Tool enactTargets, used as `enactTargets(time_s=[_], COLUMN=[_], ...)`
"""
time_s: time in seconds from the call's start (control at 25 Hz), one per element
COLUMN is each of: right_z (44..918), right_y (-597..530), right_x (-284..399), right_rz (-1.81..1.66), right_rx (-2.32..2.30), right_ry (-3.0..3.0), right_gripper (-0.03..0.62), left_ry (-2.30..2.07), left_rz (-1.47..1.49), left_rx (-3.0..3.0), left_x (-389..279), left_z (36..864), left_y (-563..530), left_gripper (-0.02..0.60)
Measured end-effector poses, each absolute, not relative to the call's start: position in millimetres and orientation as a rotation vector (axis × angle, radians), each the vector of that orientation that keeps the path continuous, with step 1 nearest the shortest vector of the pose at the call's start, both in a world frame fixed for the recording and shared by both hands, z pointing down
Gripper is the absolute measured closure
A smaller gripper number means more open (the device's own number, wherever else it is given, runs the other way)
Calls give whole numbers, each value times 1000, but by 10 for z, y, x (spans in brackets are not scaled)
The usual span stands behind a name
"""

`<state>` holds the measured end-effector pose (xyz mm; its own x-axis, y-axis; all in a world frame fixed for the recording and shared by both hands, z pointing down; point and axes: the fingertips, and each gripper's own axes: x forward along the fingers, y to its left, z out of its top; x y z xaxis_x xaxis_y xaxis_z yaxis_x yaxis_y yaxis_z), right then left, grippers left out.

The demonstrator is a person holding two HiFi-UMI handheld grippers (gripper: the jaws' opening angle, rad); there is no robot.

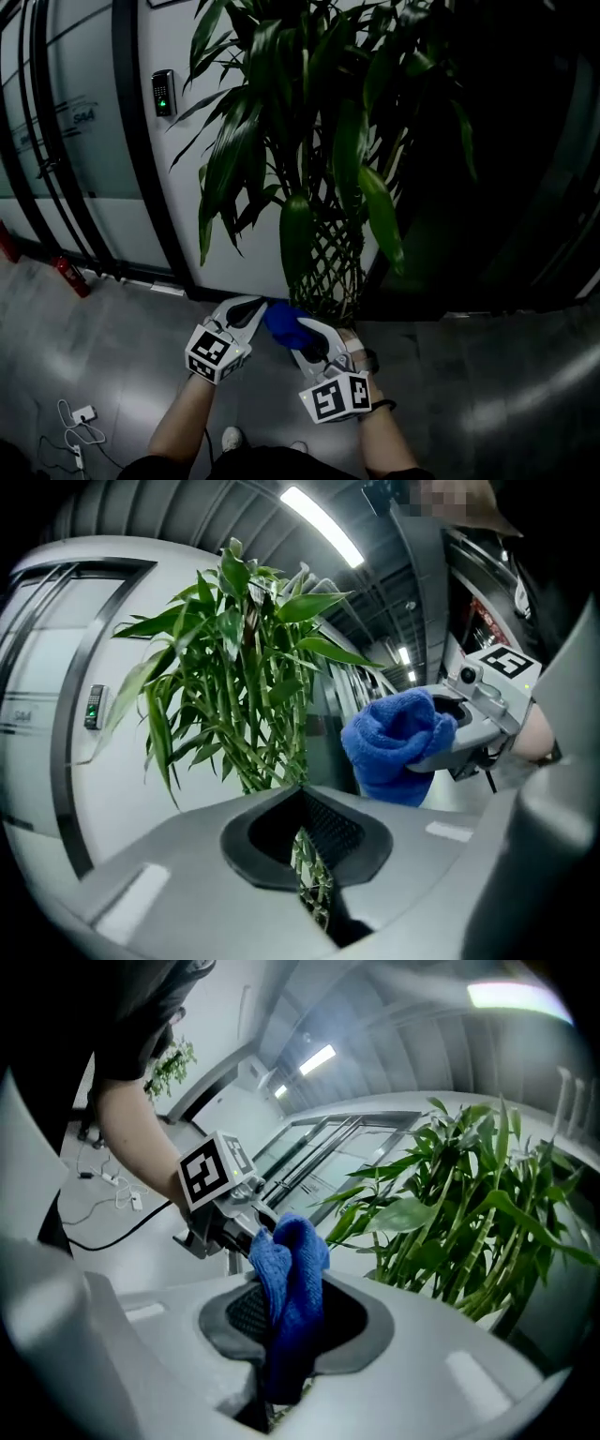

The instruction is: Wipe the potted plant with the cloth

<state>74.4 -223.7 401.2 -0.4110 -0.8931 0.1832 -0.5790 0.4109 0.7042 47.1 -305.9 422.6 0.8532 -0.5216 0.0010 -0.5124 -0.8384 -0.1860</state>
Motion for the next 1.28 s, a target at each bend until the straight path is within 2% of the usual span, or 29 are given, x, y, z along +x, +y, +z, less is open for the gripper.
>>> enactTargets(time_s=[0.28, 0.72, 1.08, 1.28], right_z=[4004, 3930, 4086, 4088], right_y=[-2007, -1447, -1081, -1151], right_x=[621, 668, 699, 650], right_rz=[-608, -275, -65, -30], right_rx=[1246, 1488, 1566, 1508], right_ry=[-2418, -2668, -2672, -2756], right_gripper=[503, 503, 503, 503], left_ry=[999, 1050, 1013, 1157], left_rz=[-91, 161, 100, 107], left_rx=[-2871, -2894, -2934, -2888], left_x=[20, -391, -507, -714], left_z=[4421, 4062, 4237, 4275], left_y=[-2578, -1946, -1444, -1436], left_gripper=[575, 575, 575, 575])
